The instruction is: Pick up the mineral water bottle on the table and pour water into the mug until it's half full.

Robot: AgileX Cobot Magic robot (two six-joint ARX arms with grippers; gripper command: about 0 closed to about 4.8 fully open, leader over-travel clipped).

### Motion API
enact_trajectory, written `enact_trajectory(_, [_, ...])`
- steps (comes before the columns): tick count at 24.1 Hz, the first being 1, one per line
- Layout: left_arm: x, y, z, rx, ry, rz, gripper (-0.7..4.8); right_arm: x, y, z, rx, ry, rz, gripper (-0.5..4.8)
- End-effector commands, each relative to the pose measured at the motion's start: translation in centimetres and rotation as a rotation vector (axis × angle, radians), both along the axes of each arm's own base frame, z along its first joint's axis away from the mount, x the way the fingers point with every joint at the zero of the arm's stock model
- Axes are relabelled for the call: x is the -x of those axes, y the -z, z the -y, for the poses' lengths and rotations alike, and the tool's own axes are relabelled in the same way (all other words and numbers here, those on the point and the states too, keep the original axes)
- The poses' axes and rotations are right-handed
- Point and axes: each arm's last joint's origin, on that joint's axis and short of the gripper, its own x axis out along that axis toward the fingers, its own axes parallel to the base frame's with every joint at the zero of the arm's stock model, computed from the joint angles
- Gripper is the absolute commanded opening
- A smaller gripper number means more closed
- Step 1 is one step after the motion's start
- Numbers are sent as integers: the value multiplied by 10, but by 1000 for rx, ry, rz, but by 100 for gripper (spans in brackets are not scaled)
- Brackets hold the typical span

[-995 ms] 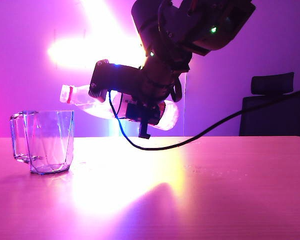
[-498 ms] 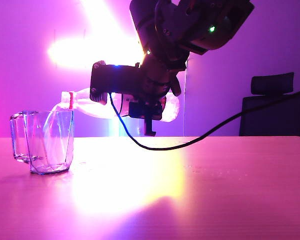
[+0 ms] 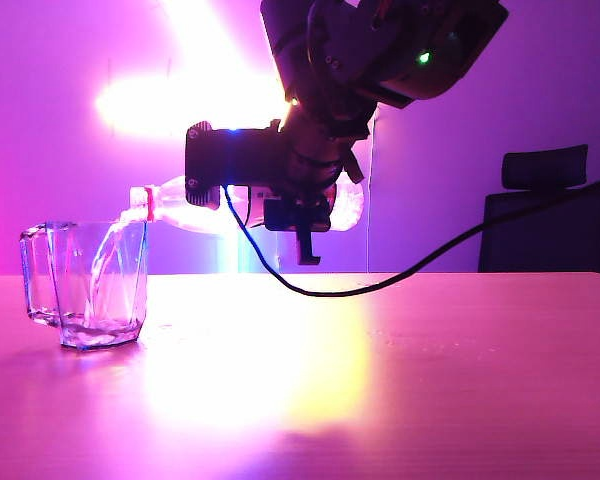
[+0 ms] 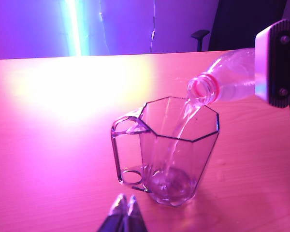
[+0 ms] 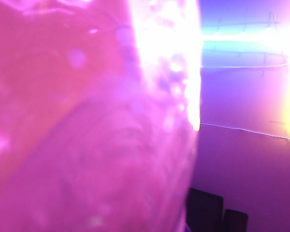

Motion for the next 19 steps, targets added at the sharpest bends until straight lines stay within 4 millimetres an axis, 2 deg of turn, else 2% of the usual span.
enact_trajectory(1, [0,-1,0,-2,1,6,-2,-1,-13,-1,-21,14,68,178])
enact_trajectory(19, [0,-1,0,-2,1,7,-2,3,-15,-6,-31,11,87,178])
